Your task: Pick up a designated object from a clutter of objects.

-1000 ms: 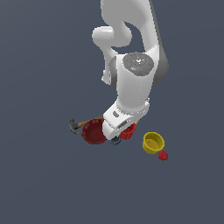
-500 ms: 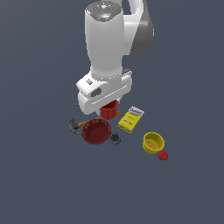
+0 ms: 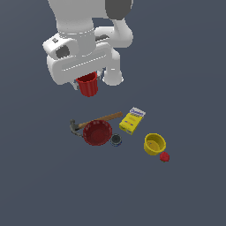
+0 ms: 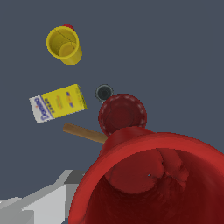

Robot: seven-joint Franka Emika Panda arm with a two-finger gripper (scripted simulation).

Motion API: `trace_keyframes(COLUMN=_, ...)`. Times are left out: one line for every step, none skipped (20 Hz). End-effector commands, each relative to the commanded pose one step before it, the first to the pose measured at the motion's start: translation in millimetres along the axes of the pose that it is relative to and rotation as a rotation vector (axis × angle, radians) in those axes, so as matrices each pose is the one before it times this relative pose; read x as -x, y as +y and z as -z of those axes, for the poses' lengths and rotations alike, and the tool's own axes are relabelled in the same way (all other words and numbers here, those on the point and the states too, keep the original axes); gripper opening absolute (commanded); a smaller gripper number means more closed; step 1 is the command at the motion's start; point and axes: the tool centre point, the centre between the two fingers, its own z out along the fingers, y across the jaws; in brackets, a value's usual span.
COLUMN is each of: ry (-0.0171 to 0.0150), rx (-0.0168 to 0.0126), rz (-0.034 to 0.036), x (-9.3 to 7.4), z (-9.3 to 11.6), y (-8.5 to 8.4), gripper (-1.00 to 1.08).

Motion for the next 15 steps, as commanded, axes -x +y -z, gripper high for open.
trace_keyframes(ry=0.00095, rx=0.00022, rz=0.00078, x=19.15, z=19.24, y=6.39, gripper=-1.00)
trace_keyframes(ry=0.00000, rx=0.00000, rz=0.00000, x=6.81, z=6.74, y=2.61, gripper=-1.00)
trace_keyframes(ry=0.00000, rx=0.00000, rz=0.00000, x=6.41, z=6.35, y=2.51, gripper=-1.00)
trace_keyframes(ry=-0.00044, rx=0.00053, rz=0.00002, x=5.77, z=5.97, y=2.18, gripper=-1.00)
trace_keyframes(ry=0.00000, rx=0.00000, rz=0.00000, x=5.41, z=5.39, y=2.24, gripper=-1.00)
trace_keyframes(ry=-0.00051, rx=0.00046, rz=-0.00008, x=4.69, z=4.88, y=1.92, gripper=-1.00)
trace_keyframes(ry=0.00000, rx=0.00000, rz=0.00000, x=4.31, z=4.32, y=1.92, gripper=-1.00)
trace_keyframes(ry=-0.00050, rx=0.00047, rz=-0.00004, x=3.58, z=3.83, y=1.57, gripper=-1.00)
trace_keyframes(ry=0.00000, rx=0.00000, rz=0.00000, x=3.24, z=3.27, y=1.57, gripper=-1.00)
trace_keyframes(ry=-0.00050, rx=0.00047, rz=-0.00001, x=2.51, z=2.80, y=1.18, gripper=-1.00)
trace_keyframes(ry=0.00000, rx=0.00000, rz=0.00000, x=2.20, z=2.24, y=1.16, gripper=-1.00)
trace_keyframes(ry=-0.00035, rx=0.00034, rz=0.00001, x=1.54, z=1.78, y=0.78, gripper=-1.00)
trace_keyframes(ry=0.00000, rx=0.00000, rz=0.00000, x=1.20, z=1.23, y=0.68, gripper=-1.00)
trace_keyframes(ry=0.00000, rx=0.00000, rz=0.00000, x=0.71, z=0.73, y=0.41, gripper=-1.00)
trace_keyframes(ry=0.00000, rx=0.00000, rz=0.00000, x=0.24, z=0.24, y=0.14, gripper=-1.00)
